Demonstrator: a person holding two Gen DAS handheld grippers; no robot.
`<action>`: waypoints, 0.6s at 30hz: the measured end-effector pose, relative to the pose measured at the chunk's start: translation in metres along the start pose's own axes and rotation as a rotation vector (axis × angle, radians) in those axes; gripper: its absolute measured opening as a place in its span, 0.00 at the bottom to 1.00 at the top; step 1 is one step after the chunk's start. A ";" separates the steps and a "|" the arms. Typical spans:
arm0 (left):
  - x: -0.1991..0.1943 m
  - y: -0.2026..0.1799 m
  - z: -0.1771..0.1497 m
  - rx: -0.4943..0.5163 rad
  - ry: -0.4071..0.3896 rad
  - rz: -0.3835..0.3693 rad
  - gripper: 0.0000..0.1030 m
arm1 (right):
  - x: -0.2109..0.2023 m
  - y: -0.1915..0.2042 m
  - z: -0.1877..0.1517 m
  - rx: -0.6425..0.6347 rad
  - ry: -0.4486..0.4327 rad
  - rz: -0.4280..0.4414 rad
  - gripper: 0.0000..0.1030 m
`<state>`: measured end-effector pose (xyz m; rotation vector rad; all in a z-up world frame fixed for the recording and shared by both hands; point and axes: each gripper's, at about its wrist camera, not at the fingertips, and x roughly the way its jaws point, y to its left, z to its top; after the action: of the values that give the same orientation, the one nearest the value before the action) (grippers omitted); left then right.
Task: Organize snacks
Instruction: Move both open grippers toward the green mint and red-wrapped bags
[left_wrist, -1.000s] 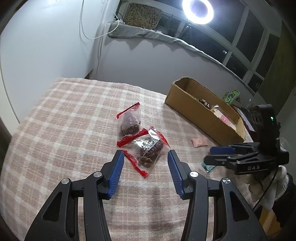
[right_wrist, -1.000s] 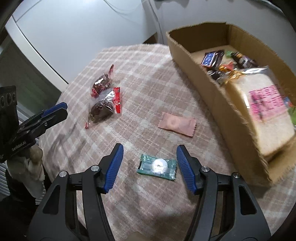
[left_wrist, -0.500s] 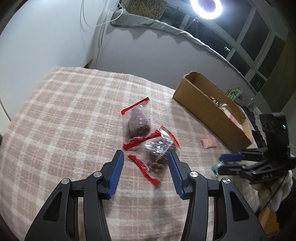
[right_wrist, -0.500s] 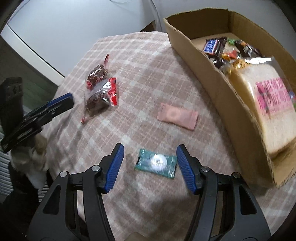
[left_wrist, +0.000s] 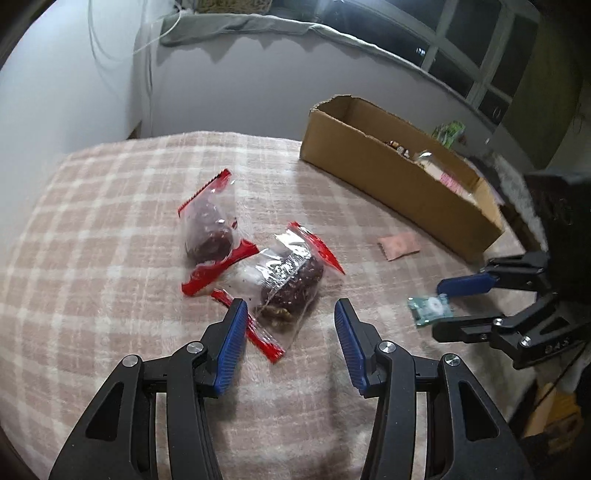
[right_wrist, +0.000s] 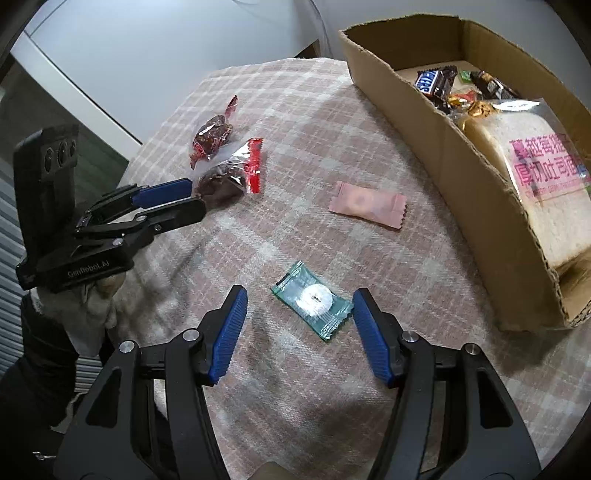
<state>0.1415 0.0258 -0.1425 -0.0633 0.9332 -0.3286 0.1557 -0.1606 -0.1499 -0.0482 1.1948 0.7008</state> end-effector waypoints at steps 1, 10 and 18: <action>-0.001 -0.001 0.001 0.011 -0.006 0.022 0.46 | 0.001 0.002 0.000 -0.017 -0.006 -0.021 0.61; 0.007 -0.018 0.014 0.159 -0.005 0.074 0.46 | 0.000 0.021 -0.013 -0.179 -0.004 -0.132 0.61; 0.020 -0.016 0.025 0.194 0.019 0.088 0.47 | -0.004 0.022 -0.013 -0.182 -0.017 -0.136 0.57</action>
<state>0.1682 0.0022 -0.1403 0.1589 0.9160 -0.3370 0.1326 -0.1503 -0.1451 -0.2724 1.0979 0.6871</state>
